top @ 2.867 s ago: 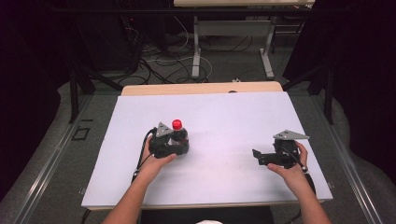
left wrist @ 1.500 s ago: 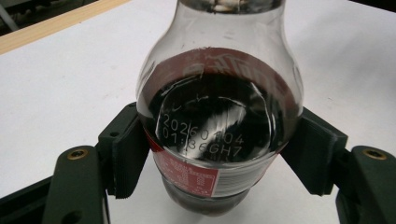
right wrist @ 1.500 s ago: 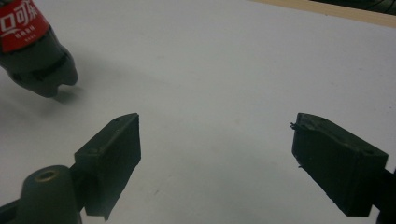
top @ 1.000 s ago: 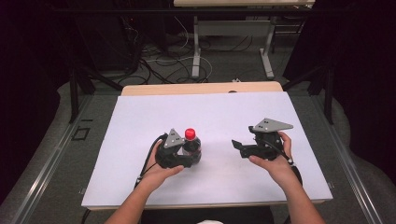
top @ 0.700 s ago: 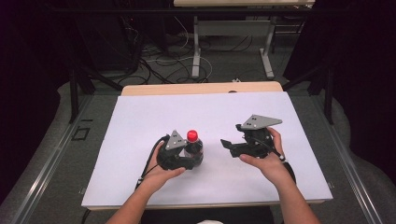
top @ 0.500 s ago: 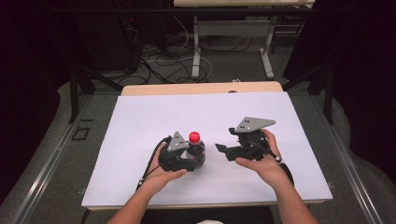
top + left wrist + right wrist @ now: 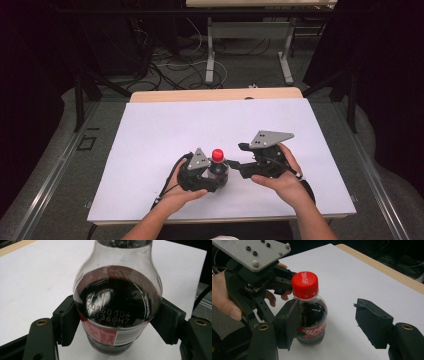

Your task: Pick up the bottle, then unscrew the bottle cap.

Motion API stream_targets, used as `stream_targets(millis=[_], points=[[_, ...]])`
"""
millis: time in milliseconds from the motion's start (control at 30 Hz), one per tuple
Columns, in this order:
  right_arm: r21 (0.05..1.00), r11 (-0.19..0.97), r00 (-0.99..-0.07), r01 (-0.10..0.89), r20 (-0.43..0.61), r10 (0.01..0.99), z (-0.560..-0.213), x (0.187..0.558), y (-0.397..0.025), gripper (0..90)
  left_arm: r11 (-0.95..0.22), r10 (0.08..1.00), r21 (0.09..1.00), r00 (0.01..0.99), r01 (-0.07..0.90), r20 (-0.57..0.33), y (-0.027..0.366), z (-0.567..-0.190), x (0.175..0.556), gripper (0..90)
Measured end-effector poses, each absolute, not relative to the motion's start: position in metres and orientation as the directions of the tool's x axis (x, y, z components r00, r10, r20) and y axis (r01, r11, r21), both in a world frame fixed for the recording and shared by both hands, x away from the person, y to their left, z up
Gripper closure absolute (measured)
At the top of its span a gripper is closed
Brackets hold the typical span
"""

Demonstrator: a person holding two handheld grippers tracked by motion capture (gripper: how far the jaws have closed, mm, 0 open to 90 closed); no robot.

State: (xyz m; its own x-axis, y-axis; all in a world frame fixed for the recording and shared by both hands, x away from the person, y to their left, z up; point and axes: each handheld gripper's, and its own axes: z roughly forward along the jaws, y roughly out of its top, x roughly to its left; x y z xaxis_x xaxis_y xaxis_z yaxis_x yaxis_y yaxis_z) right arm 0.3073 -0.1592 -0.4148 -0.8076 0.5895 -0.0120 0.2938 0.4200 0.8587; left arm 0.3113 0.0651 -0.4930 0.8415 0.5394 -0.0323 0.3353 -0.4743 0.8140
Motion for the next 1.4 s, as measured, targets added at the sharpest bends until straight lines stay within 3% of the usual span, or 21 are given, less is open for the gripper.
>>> stream_targets(millis=[433,767,1133,1400], points=[[0.863,0.398,-0.799,0.311,0.011,0.601,-0.414,0.304,-0.157,38.9,-0.48,0.513,0.816,0.858,0.321,-0.036,0.054,-0.498,0.307,30.0],[0.875,0.357,-0.802,0.328,0.059,0.594,-0.412,0.299,-0.153,46.5,-0.48,0.512,0.815,0.858,0.326,-0.041,0.05,-0.498,0.3,30.0],[0.852,0.398,-0.807,0.341,0.049,0.588,-0.418,0.294,-0.134,59.5,-0.489,0.515,0.817,0.857,0.306,-0.012,0.049,-0.496,0.294,30.0],[0.847,0.421,-0.836,0.324,0.048,0.547,-0.418,0.298,-0.136,61.3,-0.516,0.489,0.804,0.873,0.296,-0.007,0.05,-0.494,0.293,30.3]])
